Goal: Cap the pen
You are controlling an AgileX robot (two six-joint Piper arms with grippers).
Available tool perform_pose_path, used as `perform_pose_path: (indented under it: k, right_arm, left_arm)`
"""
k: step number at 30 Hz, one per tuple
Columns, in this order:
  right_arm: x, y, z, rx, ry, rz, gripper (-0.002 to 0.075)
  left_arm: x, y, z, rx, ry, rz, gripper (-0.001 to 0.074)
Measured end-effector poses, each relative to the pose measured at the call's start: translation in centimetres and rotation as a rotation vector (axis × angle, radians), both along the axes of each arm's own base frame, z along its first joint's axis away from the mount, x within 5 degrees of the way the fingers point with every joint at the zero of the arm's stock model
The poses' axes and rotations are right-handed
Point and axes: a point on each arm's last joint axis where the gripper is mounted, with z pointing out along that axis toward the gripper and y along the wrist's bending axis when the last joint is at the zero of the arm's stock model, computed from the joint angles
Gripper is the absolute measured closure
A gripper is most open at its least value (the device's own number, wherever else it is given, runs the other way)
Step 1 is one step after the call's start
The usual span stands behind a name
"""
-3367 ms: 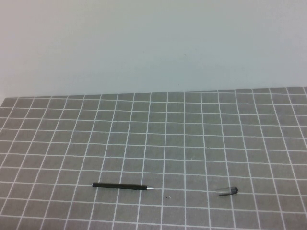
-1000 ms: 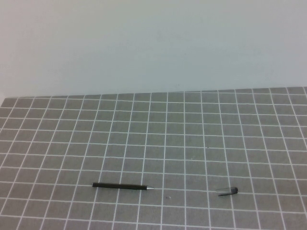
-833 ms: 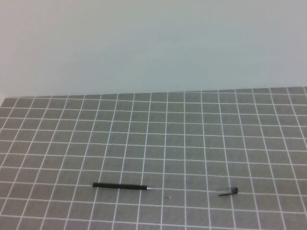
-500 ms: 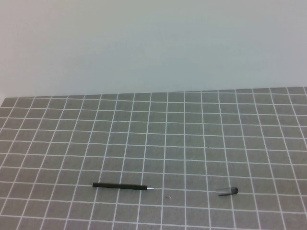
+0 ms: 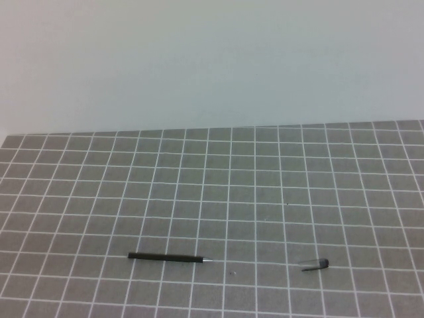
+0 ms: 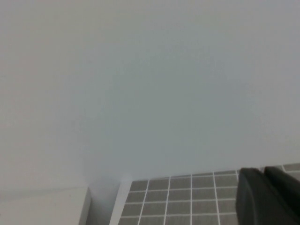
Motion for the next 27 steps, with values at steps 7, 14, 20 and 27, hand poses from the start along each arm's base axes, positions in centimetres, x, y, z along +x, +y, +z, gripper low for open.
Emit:
perform_pose_path:
  k: [7,14,20,27]
  right_arm:
    - [0.1,-0.4,4.4,0.033,0.211,-0.047,0.0727]
    - [3.5,0.2,7.5,-0.027,0.375,0.06,0.0727]
    - [7.8,1.5,6.3,-0.099,0.603,0.236,0.0727]
    - [11.8,3.2,4.1,-0.146,0.855,0.434,0.0727]
  left_arm:
    - [1.6,-0.1,-0.5,0.046,0.084,0.001,0.0738]
    - [1.9,-0.1,-0.5,0.044,0.096,0.0,0.0738]
    - [1.9,-0.1,-0.5,0.04,0.097,-0.001,0.0738]
    - [1.9,-0.1,-0.6,0.026,0.108,-0.003,0.0738]
